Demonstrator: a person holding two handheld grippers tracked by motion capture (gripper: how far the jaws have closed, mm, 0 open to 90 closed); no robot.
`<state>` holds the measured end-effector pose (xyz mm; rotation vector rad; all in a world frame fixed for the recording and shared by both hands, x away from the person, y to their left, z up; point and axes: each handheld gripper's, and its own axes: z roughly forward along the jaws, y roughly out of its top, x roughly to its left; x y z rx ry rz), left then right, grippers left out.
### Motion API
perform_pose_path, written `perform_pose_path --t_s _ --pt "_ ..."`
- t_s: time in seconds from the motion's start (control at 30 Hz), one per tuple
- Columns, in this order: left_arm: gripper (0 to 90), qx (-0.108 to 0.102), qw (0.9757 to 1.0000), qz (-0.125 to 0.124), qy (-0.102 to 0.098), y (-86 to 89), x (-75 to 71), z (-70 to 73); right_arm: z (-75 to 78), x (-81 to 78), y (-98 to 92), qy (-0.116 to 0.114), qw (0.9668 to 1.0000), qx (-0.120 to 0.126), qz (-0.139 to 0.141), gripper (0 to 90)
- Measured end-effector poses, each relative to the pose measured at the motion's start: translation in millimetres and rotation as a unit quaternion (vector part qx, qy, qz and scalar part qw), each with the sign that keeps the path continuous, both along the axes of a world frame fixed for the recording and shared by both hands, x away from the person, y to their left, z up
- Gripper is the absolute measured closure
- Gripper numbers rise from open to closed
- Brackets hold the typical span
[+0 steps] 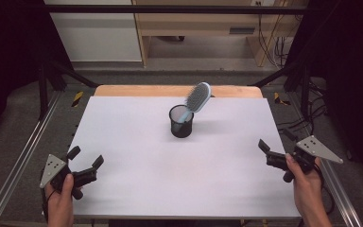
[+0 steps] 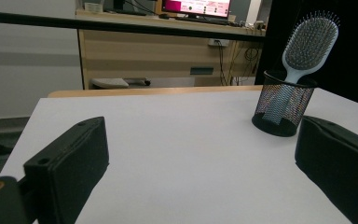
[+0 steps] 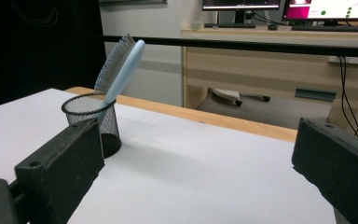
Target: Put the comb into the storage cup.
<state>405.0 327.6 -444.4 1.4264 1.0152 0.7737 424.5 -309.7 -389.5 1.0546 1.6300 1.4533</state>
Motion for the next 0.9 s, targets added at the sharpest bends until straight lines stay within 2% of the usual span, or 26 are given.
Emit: perform_pose_path --t_s 0.3,0.43,0.63,0.9 --pt "2.8 0.001 1.0000 0.000 0.000 1.1 -0.3 -0.5 -15.3 -11.8 -8.1 0.009 0.9999 0.004 -0.009 2.2" --pt "2.7 0.000 1.0000 0.000 0.000 1.5 -0.2 -0.7 -22.9 -14.9 -7.6 0.001 0.9999 0.001 -0.015 2.3" --pt "2.7 0.003 1.0000 -0.003 0.000 0.6 -0.8 -0.9 -38.1 -17.6 -5.7 0.009 0.9997 0.005 -0.024 2.3" --pt "2.7 0.004 1.0000 -0.005 -0.002 0.0 -1.3 -0.4 -49.8 -17.2 1.8 0.019 0.9994 0.007 -0.026 2.7"
